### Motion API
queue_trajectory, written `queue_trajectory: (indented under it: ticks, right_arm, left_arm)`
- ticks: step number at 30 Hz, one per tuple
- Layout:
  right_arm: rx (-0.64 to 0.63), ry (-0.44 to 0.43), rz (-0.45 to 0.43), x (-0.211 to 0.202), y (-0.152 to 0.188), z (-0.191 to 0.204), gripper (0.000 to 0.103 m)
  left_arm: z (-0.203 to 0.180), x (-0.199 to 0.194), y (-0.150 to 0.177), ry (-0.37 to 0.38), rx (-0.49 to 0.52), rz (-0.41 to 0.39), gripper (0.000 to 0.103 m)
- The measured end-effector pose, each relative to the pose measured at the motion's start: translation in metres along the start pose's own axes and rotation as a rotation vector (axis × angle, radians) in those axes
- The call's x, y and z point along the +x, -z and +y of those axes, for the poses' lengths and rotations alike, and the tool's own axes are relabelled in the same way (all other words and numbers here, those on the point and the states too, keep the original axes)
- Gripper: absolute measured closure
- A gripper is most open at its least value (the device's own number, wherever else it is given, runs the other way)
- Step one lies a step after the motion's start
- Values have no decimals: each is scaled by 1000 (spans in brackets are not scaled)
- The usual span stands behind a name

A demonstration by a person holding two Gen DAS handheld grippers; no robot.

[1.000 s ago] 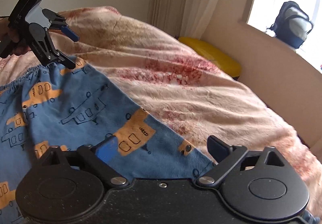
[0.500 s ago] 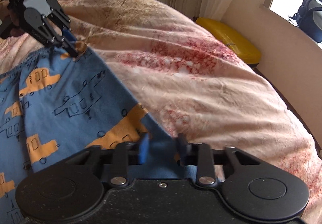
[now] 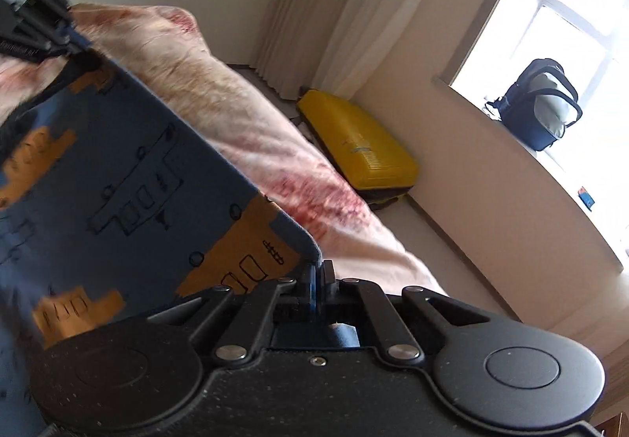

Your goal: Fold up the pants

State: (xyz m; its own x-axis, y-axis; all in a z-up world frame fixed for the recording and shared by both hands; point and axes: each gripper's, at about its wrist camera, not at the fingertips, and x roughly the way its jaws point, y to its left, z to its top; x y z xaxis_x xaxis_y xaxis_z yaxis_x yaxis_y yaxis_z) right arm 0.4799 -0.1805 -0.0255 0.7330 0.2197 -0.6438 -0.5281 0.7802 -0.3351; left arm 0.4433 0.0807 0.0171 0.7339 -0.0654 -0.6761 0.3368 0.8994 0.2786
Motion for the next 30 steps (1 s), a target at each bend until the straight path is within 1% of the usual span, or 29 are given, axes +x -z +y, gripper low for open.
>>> queue_trajectory:
  ticks: [2, 3, 5, 7, 9, 11, 13, 15, 17, 21, 25, 28, 30]
  right_arm:
    - [-4, 7, 38, 23, -2, 0, 102]
    - [6, 4, 58, 35, -1, 1, 102]
    - [13, 1, 100, 57, 2, 6, 102]
    - [8, 3, 108, 67, 7, 10, 102]
    - [38, -1, 82, 62, 7, 9, 102]
    - [46, -1, 43, 52, 6, 5, 102]
    - [33, 0, 74, 57, 8, 2, 101]
    - [38, -1, 89, 59, 11, 3, 101]
    - [49, 3, 73, 55, 10, 3, 101]
    - [37, 3, 31, 30, 9, 5, 101]
    - [52, -4, 24, 18, 7, 1, 101]
    - [59, 15, 17, 25, 3, 0, 101]
    - [74, 18, 35, 35, 1, 1, 101]
  left_arm:
    - [0, 24, 2, -7, 3, 49, 101]
    - [0, 33, 5, 0, -7, 66, 101]
    - [3, 43, 15, 22, -32, 82, 101]
    - [6, 48, 20, 38, -45, 89, 101]
    - [10, 45, 18, 55, -82, 82, 100]
    - [12, 41, 18, 72, -75, 75, 100]
    - [10, 46, 21, 58, -46, 106, 97]
    - [8, 54, 21, 45, -68, 139, 97]
    - [10, 51, 22, 61, -99, 124, 98]
    - [11, 29, 25, 72, -43, 68, 100]
    - [15, 24, 27, 54, -78, 80, 100]
    - [14, 33, 24, 39, -113, 82, 100]
    - [11, 39, 24, 21, -108, 87, 100]
